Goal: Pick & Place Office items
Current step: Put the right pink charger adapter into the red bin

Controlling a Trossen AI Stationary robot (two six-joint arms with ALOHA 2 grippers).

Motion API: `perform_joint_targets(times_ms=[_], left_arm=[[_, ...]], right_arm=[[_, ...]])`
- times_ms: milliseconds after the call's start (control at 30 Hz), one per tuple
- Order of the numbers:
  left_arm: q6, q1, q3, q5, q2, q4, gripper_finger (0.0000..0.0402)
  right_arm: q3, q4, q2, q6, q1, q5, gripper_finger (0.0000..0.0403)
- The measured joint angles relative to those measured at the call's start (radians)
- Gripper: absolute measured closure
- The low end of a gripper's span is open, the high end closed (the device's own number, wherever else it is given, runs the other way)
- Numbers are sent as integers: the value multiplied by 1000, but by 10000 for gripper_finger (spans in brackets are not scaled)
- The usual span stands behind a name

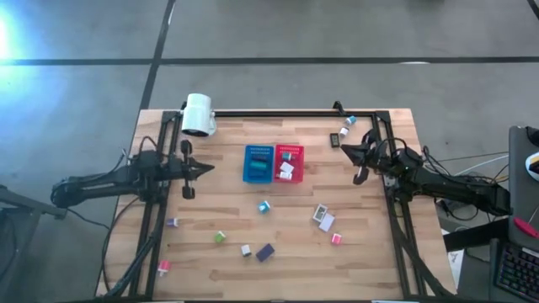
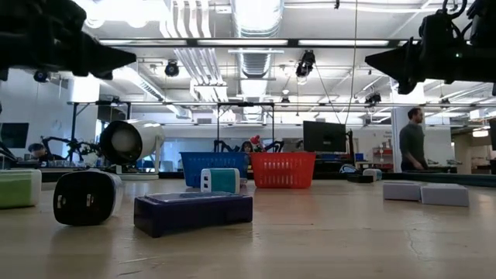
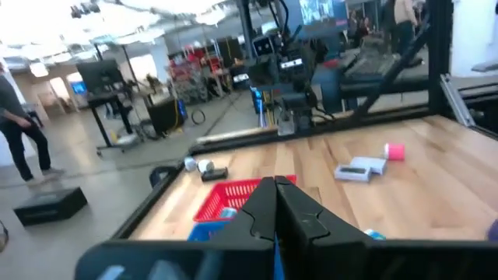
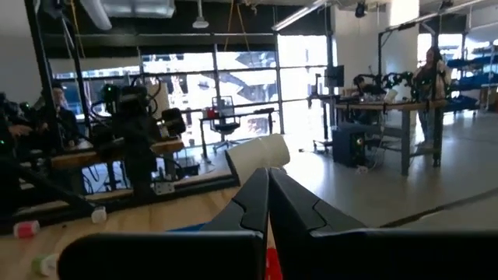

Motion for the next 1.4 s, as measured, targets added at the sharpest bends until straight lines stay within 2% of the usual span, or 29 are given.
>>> perform_joint_targets(times_ms=[67,133,267,467,633,700,833,1000,1200,1267,1400], left_arm=[[12,1,-44,0,-1,57,399],[44,1,-94,-1,0,96,397],[77,2,-105,-9,4,127,387],[78,2,-106,-11,2,163,383],[77,2,-106,-11,2,194,385],[77,2,-106,-11,2,195,384],[74,2,-106,-11,2,195,383],[45,2,-106,-12,2,195,385],[-34,2,-69,-14,3,171,385],[-40,2,-53,-14,3,131,387],[-34,2,-43,-14,3,94,390]], right_arm=[[30,-8,12,38,0,-8,394],[94,-90,23,62,0,-32,394],[306,-495,55,86,5,-36,394],[632,-1039,180,113,13,-18,394],[844,-1372,311,136,20,166,394],[906,-1467,367,140,19,209,394],[999,-1571,489,156,19,203,394],[1059,-1638,617,140,19,140,394],[1050,-1566,662,23,20,76,394],[1044,-1541,672,-9,20,82,394],[1027,-1552,708,-60,17,161,382]])
